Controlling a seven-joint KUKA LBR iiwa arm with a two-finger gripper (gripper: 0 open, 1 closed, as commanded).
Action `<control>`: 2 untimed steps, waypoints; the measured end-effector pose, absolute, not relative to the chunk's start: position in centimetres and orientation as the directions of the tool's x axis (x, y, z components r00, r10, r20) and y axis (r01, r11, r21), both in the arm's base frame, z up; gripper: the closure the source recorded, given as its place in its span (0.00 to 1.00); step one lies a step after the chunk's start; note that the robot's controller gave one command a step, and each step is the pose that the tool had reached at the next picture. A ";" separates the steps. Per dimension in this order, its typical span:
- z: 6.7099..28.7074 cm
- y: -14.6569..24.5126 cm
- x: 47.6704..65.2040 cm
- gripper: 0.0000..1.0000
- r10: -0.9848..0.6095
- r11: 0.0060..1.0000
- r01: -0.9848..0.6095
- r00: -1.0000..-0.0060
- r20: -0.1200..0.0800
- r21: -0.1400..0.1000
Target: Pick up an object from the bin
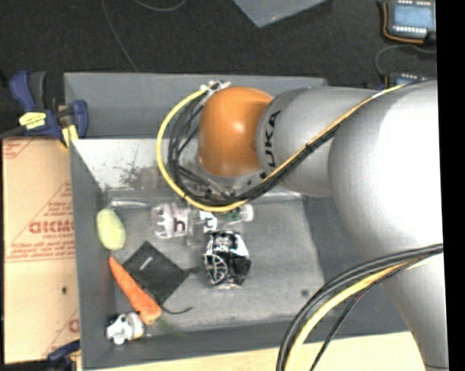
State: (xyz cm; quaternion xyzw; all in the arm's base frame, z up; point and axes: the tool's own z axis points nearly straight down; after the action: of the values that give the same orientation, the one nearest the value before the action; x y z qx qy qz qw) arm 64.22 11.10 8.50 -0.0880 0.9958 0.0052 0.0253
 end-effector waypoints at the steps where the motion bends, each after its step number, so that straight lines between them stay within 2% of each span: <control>1: 8.5 11.1 64.2 1.00 -0.173 0.985 -0.173 -0.984 -0.051 0.006; 2: 8.5 11.1 64.2 1.00 -0.172 0.985 -0.172 -0.984 -0.051 0.007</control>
Offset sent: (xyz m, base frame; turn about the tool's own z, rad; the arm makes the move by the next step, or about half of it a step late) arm 0.0000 0.0000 0.0000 0.0000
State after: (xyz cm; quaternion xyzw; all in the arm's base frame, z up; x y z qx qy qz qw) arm 64.20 11.10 8.48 -0.0863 0.9959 0.0055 0.0249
